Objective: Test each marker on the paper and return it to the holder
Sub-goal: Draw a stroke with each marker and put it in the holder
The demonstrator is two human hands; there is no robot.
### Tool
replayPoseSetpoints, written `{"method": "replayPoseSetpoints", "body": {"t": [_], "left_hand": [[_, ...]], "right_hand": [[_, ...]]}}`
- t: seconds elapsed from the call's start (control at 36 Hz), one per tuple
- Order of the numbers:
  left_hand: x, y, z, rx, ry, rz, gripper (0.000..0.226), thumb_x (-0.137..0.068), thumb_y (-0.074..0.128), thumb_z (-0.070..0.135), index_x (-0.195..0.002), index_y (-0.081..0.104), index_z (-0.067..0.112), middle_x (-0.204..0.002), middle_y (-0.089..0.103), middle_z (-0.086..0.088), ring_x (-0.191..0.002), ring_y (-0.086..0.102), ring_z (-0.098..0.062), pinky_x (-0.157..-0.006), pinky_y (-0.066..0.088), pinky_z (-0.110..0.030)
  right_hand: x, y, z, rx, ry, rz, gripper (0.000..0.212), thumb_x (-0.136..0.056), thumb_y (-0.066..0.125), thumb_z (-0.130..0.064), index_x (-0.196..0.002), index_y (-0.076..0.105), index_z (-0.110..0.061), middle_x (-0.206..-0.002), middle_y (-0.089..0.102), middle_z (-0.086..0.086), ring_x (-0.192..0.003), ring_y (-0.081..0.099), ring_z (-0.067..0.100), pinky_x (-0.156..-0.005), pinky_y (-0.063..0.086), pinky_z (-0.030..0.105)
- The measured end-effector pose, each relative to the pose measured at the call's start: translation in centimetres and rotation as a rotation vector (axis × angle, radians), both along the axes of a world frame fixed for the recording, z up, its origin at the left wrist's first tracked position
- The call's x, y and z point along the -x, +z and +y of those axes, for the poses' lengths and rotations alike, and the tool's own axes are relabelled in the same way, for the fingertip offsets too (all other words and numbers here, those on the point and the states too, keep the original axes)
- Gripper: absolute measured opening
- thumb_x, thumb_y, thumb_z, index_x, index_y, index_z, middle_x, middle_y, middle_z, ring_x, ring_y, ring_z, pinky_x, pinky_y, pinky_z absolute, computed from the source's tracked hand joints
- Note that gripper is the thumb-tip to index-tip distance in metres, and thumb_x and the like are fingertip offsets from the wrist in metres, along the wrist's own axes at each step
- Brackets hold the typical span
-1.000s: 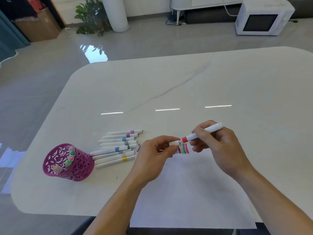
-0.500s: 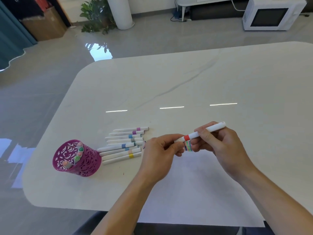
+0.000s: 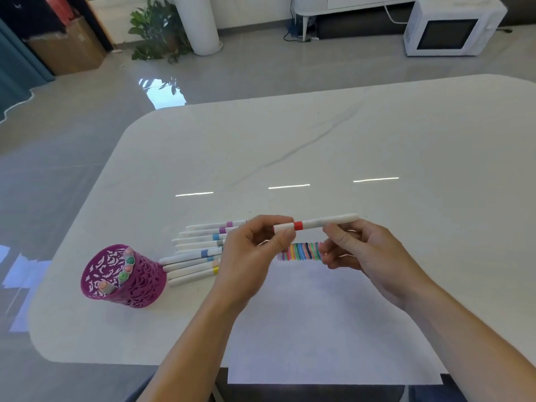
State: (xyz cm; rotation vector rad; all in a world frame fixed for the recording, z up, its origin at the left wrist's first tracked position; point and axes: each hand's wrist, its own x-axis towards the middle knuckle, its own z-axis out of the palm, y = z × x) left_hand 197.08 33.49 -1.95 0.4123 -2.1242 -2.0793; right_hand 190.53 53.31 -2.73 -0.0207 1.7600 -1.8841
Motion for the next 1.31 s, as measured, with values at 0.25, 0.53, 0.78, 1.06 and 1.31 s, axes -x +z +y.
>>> {"method": "replayPoseSetpoints", "body": {"t": [0.25,0.53,0.78,1.06,1.31], "left_hand": [[-1.1,1.5,-2.8,-0.012,0.263,0.1,0.009,-0.089,0.074,0.017,-0.094,0.078,0.024,-0.102,0.076,0.006,-0.09,0.068,-0.01,-0.077,0.053,-0.018],[-3.9,3.1,-6.4,0.729,0.474,0.321,0.02,-0.102,0.057,0.017,-0.119,0.068,0.022,-0.107,0.067,0.007,-0.099,0.065,-0.012,-0.084,0.054,-0.025],[-6.4,4.0,-11.0,0.951,0.674,0.425,0.026,-0.104,0.053,0.028,-0.127,0.065,0.021,-0.111,0.066,0.01,-0.1,0.063,-0.006,-0.087,0.053,-0.022],[-8.5,3.7,-14.2,0.939,0.631,0.149,0.024,-0.099,0.06,0.02,-0.113,0.068,0.039,-0.105,0.066,0.02,-0.092,0.063,0.007,-0.074,0.042,0.001],[-8.8,2.7,-14.9,0.922,0.635,-0.151,0.02,-0.092,0.066,0.018,-0.103,0.073,0.033,-0.098,0.064,0.024,-0.083,0.058,0.019,-0.067,0.038,-0.005]], "right_hand": [[0.6,-0.8,0.6,-0.39,0.133,0.058,0.005,-0.098,0.067,-0.01,-0.104,0.067,-0.01,-0.076,0.078,0.006,-0.062,0.07,0.016,-0.064,0.058,0.03],[-1.1,-1.7,-0.6,-0.595,0.393,0.052,0.009,-0.091,0.071,-0.015,-0.097,0.069,-0.008,-0.081,0.079,0.006,-0.067,0.073,0.014,-0.07,0.061,0.031],[-1.4,-2.2,-1.2,-0.668,0.417,0.099,0.006,-0.091,0.071,-0.015,-0.095,0.068,-0.012,-0.082,0.077,0.004,-0.064,0.073,0.01,-0.065,0.058,0.023],[-1.6,-2.4,-1.0,-0.669,0.416,0.13,0.007,-0.092,0.072,-0.016,-0.096,0.067,-0.012,-0.08,0.077,0.004,-0.066,0.074,0.012,-0.063,0.057,0.025],[-1.3,-2.7,-1.1,-0.674,0.41,0.145,0.006,-0.091,0.072,-0.017,-0.094,0.068,-0.013,-0.075,0.077,0.002,-0.063,0.074,0.013,-0.065,0.06,0.028]]}}
